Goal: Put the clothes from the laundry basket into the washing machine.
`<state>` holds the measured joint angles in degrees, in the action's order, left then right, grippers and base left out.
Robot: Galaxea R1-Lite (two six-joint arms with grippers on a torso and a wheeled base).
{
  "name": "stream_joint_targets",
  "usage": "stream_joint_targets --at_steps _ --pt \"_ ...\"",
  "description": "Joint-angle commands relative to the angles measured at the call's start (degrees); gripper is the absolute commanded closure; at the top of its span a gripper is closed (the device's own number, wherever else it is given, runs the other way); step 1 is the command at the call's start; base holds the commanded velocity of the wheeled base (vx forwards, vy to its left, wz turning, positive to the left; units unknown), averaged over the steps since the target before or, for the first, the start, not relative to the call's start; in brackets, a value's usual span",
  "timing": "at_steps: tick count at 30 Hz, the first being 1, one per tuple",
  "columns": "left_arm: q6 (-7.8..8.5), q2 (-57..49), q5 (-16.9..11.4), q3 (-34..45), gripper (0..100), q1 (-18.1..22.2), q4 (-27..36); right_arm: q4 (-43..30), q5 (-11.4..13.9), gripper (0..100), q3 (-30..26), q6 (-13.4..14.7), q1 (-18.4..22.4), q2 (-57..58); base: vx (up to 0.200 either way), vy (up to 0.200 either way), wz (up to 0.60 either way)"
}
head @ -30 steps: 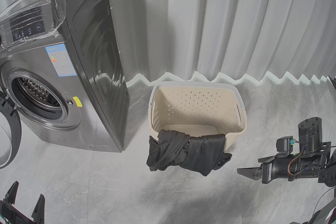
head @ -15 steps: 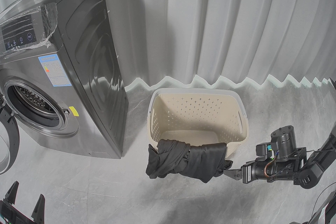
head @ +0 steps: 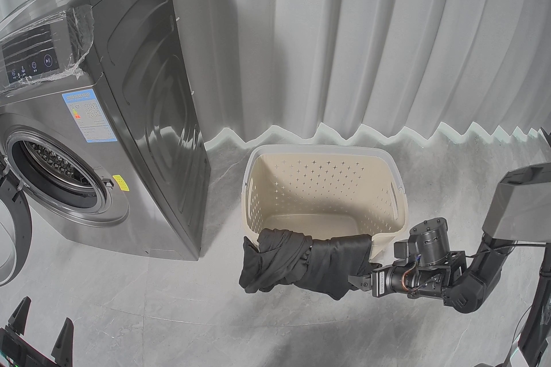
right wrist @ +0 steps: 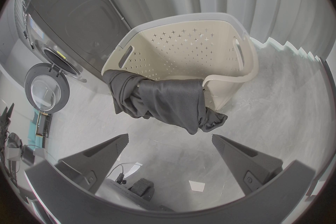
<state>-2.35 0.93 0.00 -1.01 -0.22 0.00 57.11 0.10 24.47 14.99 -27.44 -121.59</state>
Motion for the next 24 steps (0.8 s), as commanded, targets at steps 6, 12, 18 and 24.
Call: stream_joint_targets --at_steps 6,12,18,24 --pt "-0.02 -0.84 0.00 0.84 0 0.04 0.00 1.60 -1.06 0 6.73 0.12 0.02 -9.19 0.000 0.000 0.00" --pt "-0.11 -0.84 0.00 0.84 0 0.04 0.00 1.86 -1.94 0 11.92 0.30 0.02 -12.53 0.000 0.000 0.00" --pt "-0.11 -0.84 0.00 0.84 0 0.04 0.00 1.77 -1.94 0 16.14 0.56 -0.33 -14.55 0.000 0.000 0.00" --pt "-0.11 -0.84 0.00 0.84 0 0.04 0.00 1.77 -1.94 0 18.95 2.50 -1.47 -16.22 0.000 0.000 0.00"
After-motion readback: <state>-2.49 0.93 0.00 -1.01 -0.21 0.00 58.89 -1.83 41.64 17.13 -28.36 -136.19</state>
